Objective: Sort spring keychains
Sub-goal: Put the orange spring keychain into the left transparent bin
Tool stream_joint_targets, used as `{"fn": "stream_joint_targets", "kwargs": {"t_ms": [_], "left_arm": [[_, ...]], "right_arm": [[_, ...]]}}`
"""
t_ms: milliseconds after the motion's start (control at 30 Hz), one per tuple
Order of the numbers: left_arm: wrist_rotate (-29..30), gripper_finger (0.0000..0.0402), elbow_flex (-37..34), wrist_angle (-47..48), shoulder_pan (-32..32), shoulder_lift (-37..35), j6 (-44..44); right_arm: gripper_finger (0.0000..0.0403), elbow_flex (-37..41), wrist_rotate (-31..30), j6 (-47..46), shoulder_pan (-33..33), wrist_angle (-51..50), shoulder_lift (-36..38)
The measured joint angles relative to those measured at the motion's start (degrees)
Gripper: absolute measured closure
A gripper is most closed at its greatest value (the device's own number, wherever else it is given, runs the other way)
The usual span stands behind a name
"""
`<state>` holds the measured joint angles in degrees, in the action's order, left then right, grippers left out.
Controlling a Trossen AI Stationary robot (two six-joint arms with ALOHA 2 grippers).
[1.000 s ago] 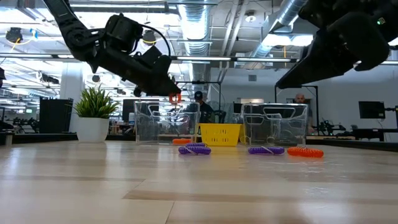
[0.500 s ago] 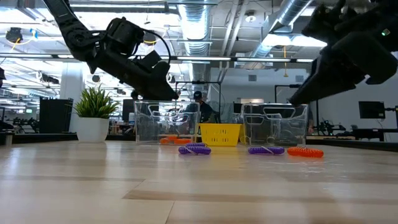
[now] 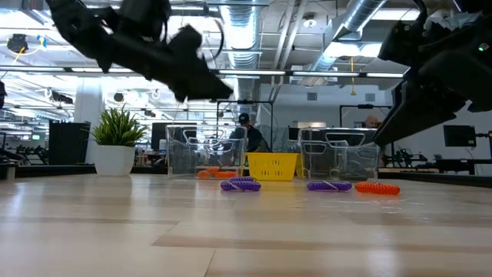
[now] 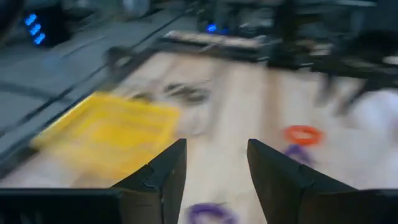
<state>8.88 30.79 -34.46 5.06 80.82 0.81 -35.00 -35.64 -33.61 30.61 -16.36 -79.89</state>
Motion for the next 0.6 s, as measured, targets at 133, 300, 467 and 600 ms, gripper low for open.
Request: {"fn": "stream_joint_targets", "kwargs": {"t_ms": [133, 300, 467, 600], "left_arm": [[1.2, 0.0242, 0.0, -0.3, -8.1, -1.9, -2.2], [1.2, 0.0250, 0.0, -0.5, -14.8, -3.0, -4.0], [0.1, 0.0254, 0.0, -0.5, -16.7, -3.1, -4.0], [-2.5, 0.0254, 0.0, -0.5, -16.6, -3.1, -4.0]], "right_arm": [[0.0289, 0.0, 0.2, 0.0, 0.0, -0.8, -0.1], [0.0289, 0.0, 0.0, -2.1, 0.1, -1.0, -0.1], [0.0289, 0.0, -0.3, -3.9, 1.4, -1.0, -0.1], [0.0290, 0.0, -0.7, -4.6, 2.8, -1.0, -0.1]]}}
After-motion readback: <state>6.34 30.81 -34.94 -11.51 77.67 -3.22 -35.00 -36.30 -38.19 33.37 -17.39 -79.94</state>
